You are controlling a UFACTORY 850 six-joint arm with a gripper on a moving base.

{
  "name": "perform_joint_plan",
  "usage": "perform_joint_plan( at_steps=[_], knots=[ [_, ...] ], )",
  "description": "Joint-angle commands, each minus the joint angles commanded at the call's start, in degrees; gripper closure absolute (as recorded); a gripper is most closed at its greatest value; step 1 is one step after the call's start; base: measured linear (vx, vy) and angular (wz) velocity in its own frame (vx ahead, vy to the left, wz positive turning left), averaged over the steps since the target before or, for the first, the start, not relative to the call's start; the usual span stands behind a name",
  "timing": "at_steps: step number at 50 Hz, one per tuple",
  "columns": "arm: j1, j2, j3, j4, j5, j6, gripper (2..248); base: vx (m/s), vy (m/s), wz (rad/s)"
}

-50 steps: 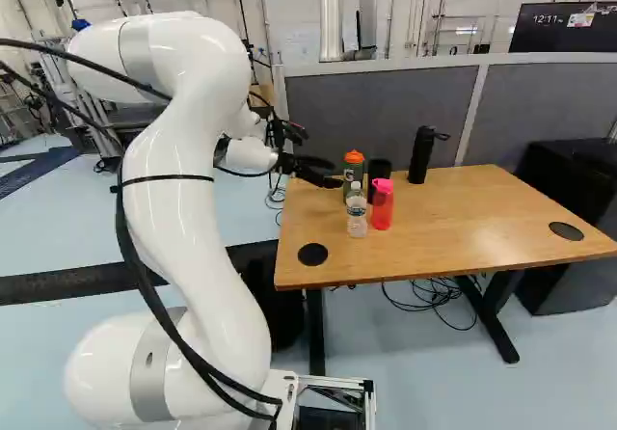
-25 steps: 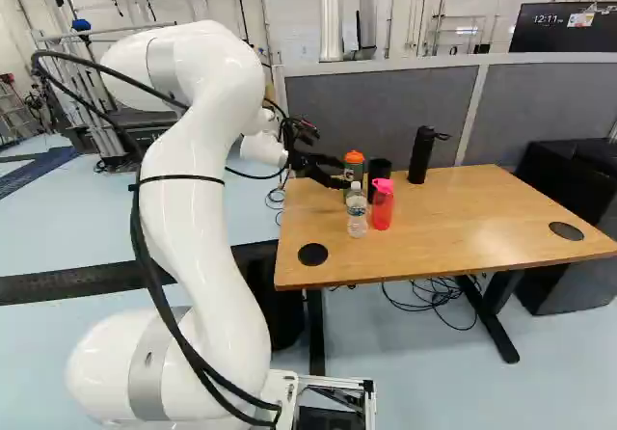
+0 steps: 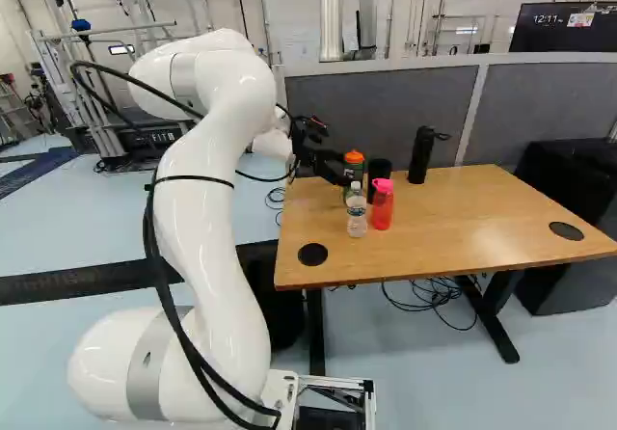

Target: Pick up the green bottle from the table

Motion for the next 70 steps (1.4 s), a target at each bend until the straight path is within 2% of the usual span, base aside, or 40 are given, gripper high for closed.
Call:
perform_joint_plan(
  at_steps=[10, 11, 15, 16, 21, 22, 26, 27, 46, 70],
  knots=[
    [-0.10, -0.23, -0.40, 0.00, 0.00, 0.00, 11, 0.000, 0.000, 0.000],
    [-0.11, -0.24, -0.41, 0.00, 0.00, 0.00, 47, 0.000, 0.000, 0.000],
    [-0.11, -0.25, -0.43, 0.00, 0.00, 0.00, 47, 0.000, 0.000, 0.000],
    [-0.11, -0.25, -0.43, 0.00, 0.00, 0.00, 86, 0.000, 0.000, 0.000],
    [-0.10, -0.24, -0.42, 0.00, 0.00, 0.00, 86, 0.000, 0.000, 0.000],
    [-0.09, -0.23, -0.40, 0.00, 0.00, 0.00, 122, 0.000, 0.000, 0.000],
    [0.01, -0.15, -0.26, 0.00, 0.00, 0.00, 122, 0.000, 0.000, 0.000],
    [0.05, -0.12, -0.20, 0.00, 0.00, 0.00, 130, 0.000, 0.000, 0.000],
    [2.05, 1.15, 1.98, 0.00, 0.00, 0.00, 130, 0.000, 0.000, 0.000],
    [5.95, 5.91, 10.02, 0.00, 1.19, 0.00, 130, 0.000, 0.000, 0.000]
  ],
)
